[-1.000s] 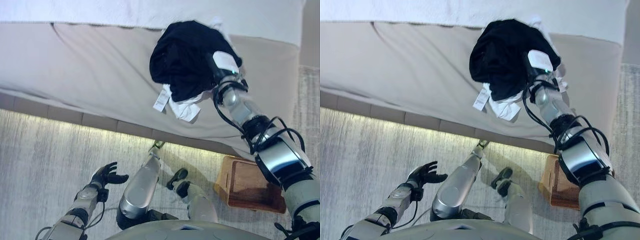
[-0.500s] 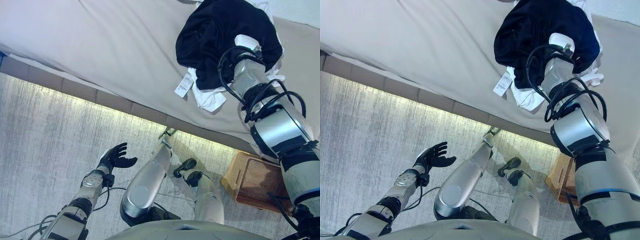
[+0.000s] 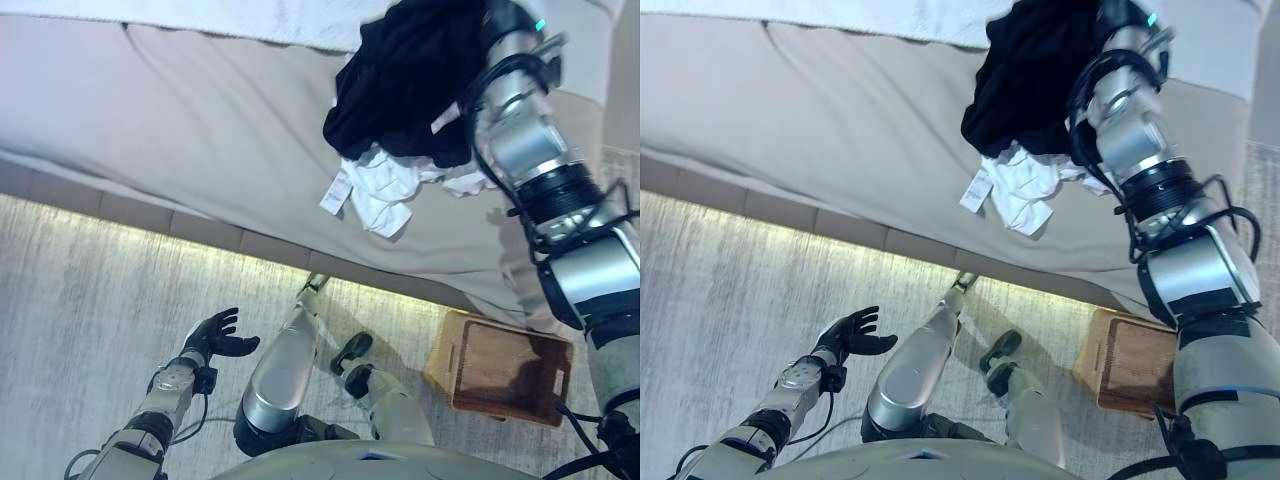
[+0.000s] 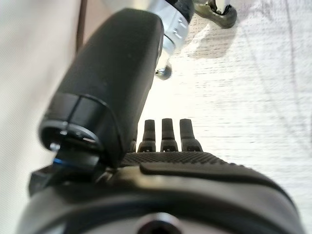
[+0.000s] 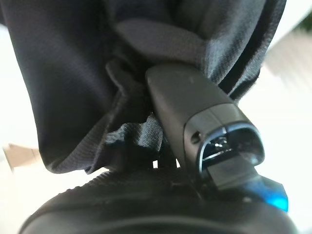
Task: Pick up the clothes from the bed and place them into the basket
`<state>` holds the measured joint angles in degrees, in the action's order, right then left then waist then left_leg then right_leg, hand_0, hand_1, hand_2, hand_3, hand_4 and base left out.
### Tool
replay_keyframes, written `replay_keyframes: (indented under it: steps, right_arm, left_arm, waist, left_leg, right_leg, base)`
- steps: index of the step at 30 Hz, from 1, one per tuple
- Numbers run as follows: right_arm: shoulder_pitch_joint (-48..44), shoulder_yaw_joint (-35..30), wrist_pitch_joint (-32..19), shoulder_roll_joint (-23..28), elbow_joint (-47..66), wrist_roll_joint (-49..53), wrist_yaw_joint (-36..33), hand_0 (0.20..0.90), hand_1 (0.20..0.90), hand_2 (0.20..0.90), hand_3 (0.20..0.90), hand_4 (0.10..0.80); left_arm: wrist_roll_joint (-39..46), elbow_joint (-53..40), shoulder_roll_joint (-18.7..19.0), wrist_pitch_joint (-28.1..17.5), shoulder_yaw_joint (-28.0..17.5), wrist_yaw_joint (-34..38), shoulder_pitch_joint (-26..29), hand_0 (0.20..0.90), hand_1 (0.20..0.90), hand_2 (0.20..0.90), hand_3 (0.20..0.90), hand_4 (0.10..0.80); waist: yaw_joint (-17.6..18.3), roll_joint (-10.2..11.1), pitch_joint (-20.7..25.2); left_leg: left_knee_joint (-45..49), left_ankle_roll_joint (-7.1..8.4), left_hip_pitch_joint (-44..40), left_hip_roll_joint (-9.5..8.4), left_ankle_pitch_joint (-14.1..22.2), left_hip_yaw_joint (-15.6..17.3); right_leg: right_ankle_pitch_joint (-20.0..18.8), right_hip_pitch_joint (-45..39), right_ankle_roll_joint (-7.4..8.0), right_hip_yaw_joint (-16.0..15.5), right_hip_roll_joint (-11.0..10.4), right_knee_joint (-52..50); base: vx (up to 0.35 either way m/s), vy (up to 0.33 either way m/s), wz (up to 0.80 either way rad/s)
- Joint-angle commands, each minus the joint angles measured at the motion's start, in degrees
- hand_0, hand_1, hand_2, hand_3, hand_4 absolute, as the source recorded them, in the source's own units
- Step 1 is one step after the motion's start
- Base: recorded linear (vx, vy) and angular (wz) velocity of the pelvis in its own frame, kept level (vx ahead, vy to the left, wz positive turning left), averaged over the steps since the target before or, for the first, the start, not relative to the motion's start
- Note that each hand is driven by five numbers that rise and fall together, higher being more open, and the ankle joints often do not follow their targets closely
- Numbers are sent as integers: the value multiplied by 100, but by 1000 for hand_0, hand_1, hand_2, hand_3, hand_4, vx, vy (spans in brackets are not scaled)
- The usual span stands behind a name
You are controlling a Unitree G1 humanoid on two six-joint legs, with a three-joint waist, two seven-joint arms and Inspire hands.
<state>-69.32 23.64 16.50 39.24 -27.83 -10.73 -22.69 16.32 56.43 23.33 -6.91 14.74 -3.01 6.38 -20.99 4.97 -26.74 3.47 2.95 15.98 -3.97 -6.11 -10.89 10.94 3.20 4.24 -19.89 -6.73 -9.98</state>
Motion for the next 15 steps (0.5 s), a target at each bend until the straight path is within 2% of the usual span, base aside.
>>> replay_keyframes:
  steps: [1,7,11,15]
  right_arm:
    - [-220,-170,-406,922,457,-421,-913,300,300,300,200,100]
    - [-93,-518,-413,1989,877,17,-1058,300,300,300,200,100]
    - [2,-738,-560,2678,830,459,-1294,300,300,300,200,100]
    - [591,-1324,-702,3022,1109,574,-1603,300,300,300,200,100]
  left_arm:
    - [-469,222,-81,87,140,22,-341,900,900,900,900,800]
    - [-620,670,-275,362,158,44,-284,900,900,900,900,800]
    - [-739,1145,-393,499,55,16,-273,900,900,900,900,800]
    - [-901,1302,-421,641,2,-67,-347,900,900,900,900,800]
  waist:
    - [402,137,1353]
    - [1012,135,2183]
    - [1429,97,2463]
    - [1726,36,2571]
  left_leg:
    - [-579,-333,-889,178,302,199]
    - [-847,-258,-1506,246,366,681]
    - [-847,-284,-1783,245,538,947]
    - [-847,-299,-1937,292,640,1139]
  right_leg:
    - [-807,-339,47,113,133,398]
    - [-983,-761,-18,488,320,995]
    - [-1016,-779,-80,781,392,1097]
    - [-956,-796,-118,1014,441,1054]
  base:
    - [59,37,-22]
    - [39,6,-22]
    - [-25,-22,-34]
    - [-22,-44,-46]
